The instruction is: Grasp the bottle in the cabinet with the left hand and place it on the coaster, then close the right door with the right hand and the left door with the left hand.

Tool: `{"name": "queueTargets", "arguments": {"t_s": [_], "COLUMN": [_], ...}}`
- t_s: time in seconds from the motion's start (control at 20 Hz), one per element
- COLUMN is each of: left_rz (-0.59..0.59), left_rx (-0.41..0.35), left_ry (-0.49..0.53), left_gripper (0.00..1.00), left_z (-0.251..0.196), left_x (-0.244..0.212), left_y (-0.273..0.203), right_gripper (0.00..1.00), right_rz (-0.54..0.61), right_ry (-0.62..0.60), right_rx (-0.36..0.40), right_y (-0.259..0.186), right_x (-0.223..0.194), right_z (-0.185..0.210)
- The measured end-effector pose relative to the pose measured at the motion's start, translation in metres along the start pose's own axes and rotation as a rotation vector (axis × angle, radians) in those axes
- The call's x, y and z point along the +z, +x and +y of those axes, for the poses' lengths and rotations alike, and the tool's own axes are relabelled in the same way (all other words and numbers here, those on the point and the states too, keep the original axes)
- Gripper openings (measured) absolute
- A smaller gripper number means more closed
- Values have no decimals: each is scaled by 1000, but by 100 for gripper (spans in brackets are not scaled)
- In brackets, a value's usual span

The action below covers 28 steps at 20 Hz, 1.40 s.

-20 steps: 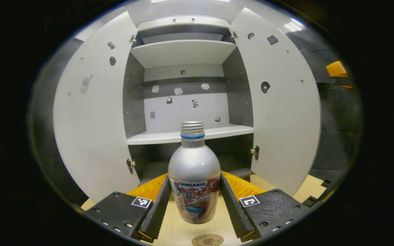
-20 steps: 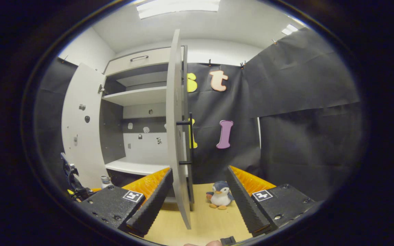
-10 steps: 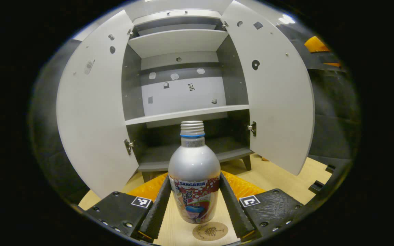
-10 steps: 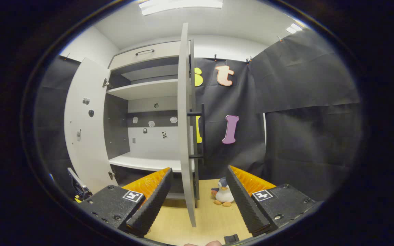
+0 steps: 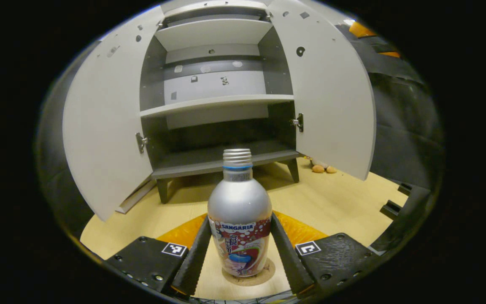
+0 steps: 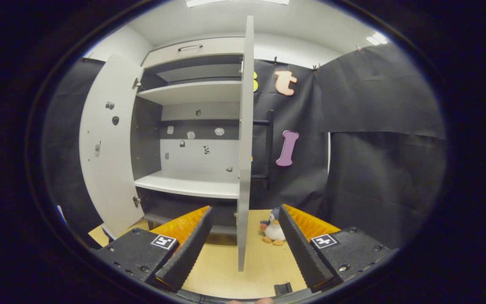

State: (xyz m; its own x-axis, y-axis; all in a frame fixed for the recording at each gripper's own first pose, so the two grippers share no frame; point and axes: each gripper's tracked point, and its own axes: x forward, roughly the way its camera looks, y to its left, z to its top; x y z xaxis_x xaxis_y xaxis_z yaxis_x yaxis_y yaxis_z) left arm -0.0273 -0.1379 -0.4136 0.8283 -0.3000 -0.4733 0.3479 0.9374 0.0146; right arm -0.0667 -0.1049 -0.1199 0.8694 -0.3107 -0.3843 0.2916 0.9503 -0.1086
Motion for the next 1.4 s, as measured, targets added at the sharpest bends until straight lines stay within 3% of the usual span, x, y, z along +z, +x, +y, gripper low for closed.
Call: {"name": "queueTargets", "arguments": {"t_s": [0.4, 0.55, 0.9, 1.15, 1.4], "left_rz": [36, 25, 104, 128, 135], "left_rx": [-12, -14, 19, 69, 87], "left_ry": [11, 9, -12, 0, -21], "left_gripper": [82, 79, 82, 95, 98], "left_z": [-3, -2, 7, 17, 20], "left_x": [-21, -20, -34, -31, -18], "left_y": [16, 15, 3, -2, -14], "right_gripper": [100, 100, 100, 100, 100], "right_rz": [-44, -43, -59, -50, -91], "right_ry": [-21, -21, -28, -17, 15], "right_rx": [-42, -53, -74, -65, -82], "right_y": [-5, -6, -3, 4, 16], "right_x": [15, 16, 20, 15, 28], "right_z": [-12, -18, -39, -50, -75]}}
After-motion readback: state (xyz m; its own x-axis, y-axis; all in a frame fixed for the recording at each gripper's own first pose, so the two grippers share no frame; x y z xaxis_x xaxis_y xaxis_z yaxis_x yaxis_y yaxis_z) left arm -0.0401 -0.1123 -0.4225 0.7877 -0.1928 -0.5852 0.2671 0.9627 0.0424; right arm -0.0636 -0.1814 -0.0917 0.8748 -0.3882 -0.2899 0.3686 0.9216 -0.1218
